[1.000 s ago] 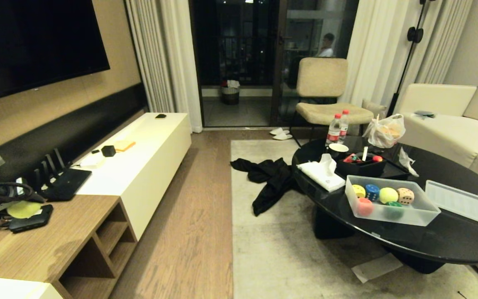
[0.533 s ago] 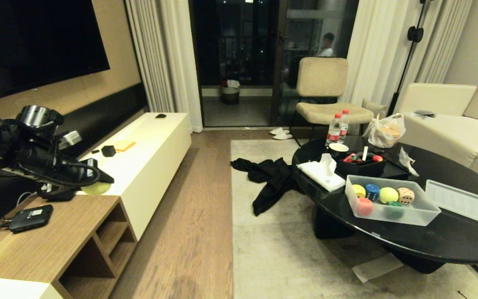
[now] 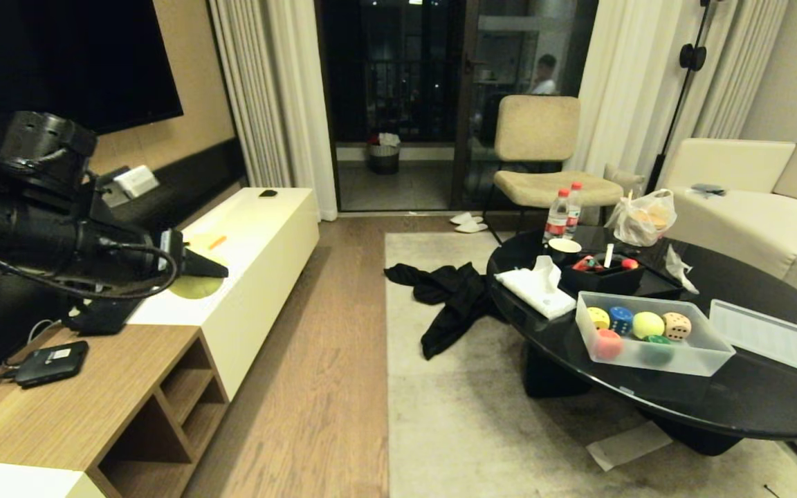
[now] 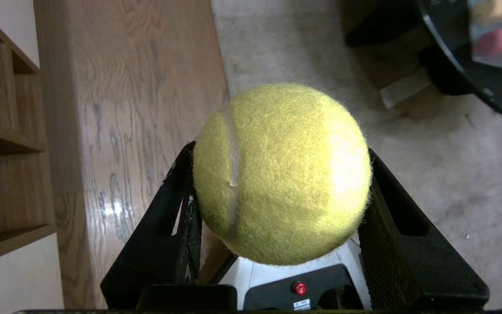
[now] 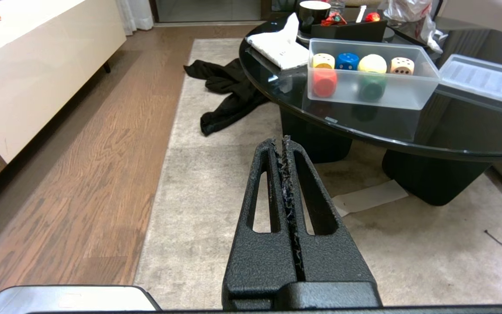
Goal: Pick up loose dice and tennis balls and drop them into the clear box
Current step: Put the ball in the box
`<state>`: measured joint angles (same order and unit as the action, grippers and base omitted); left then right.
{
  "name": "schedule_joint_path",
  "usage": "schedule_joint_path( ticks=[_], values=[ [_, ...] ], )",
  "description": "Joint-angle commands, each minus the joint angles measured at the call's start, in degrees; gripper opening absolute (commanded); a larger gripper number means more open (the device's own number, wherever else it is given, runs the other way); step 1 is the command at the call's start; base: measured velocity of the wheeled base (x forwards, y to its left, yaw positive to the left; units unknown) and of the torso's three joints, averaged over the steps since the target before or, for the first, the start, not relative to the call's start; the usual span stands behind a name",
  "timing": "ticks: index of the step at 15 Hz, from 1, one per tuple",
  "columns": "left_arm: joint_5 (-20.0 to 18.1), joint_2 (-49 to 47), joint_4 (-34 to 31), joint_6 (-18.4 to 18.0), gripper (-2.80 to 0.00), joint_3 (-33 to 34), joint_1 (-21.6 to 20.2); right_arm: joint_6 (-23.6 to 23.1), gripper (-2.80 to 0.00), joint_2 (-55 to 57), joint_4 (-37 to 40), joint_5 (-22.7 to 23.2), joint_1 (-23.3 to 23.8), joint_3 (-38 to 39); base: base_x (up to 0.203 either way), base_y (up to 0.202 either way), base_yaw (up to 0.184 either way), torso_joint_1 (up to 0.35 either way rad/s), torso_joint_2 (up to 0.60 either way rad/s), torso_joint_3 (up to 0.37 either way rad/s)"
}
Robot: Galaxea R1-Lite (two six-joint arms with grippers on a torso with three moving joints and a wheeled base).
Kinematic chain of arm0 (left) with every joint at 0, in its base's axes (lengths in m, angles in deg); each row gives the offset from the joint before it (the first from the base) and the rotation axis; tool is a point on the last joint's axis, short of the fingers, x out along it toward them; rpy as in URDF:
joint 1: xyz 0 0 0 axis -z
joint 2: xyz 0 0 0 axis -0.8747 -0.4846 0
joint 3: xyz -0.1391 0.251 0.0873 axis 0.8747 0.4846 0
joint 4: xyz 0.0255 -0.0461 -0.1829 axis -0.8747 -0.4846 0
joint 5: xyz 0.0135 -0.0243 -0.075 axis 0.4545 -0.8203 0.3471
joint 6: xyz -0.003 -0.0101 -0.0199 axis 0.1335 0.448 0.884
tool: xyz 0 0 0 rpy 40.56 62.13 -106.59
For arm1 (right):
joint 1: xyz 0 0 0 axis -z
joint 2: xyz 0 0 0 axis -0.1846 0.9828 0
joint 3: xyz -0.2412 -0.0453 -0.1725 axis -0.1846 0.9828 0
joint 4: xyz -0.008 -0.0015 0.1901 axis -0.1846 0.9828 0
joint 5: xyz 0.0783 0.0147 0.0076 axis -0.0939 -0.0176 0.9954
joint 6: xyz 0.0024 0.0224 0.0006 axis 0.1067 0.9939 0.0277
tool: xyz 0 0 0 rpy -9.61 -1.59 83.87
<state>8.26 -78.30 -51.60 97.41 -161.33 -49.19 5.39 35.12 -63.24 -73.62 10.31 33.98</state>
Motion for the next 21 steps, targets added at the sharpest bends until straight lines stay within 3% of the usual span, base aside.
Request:
schedule_joint_path(
  ticks=[1,4,8,11,14,16,19,21],
  values=[
    [-0.12,11.41,-0.11,-0.06,-2.80,4.52,0.42,0.02,-2.80,-0.02,0.00,0.02,-0.02,0.09,0.000,0.000,0.000,0.000,0.00,0.000],
    [0.24,22.95,0.05,-0.81,-2.80,13.83,-1.40,0.02,-2.80,-0.02,0.00,0.02,-0.02,0.09,0.000,0.000,0.000,0.000,0.00,0.000],
    [-0.76,30.91,2.51,-5.92,-2.80,26.95,-15.38,0.02,-2.80,-0.02,0.00,0.02,-0.02,0.09,0.000,0.000,0.000,0.000,0.00,0.000],
    [-4.02,37.47,10.57,-9.34,-2.80,36.68,-18.93,0.10,-2.80,-0.02,0.00,0.02,-0.02,0.09,0.000,0.000,0.000,0.000,0.00,0.000],
    [-4.34,39.97,12.10,-10.16,-2.80,41.35,-11.26,0.11,-2.80,-0.02,0.00,0.02,-0.02,0.09,0.000,0.000,0.000,0.000,0.00,0.000],
    [-1.58,43.32,12.32,-7.99,-2.80,44.83,-6.06,0.11,-2.80,-0.02,0.00,0.02,-0.02,0.09,0.000,0.000,0.000,0.000,0.00,0.000],
    [2.50,49.44,12.38,-5.59,-2.80,49.95,-6.18,0.11,-2.80,-0.02,0.00,0.02,-0.02,0.03,0.000,0.000,0.000,0.000,0.00,0.000],
    [9.38,53.03,12.60,-5.23,-2.80,53.10,-6.28,0.11,-2.80,-0.02,0.00,0.02,-0.02,0.09,0.000,0.000,0.000,0.000,0.00,0.000]
  ],
)
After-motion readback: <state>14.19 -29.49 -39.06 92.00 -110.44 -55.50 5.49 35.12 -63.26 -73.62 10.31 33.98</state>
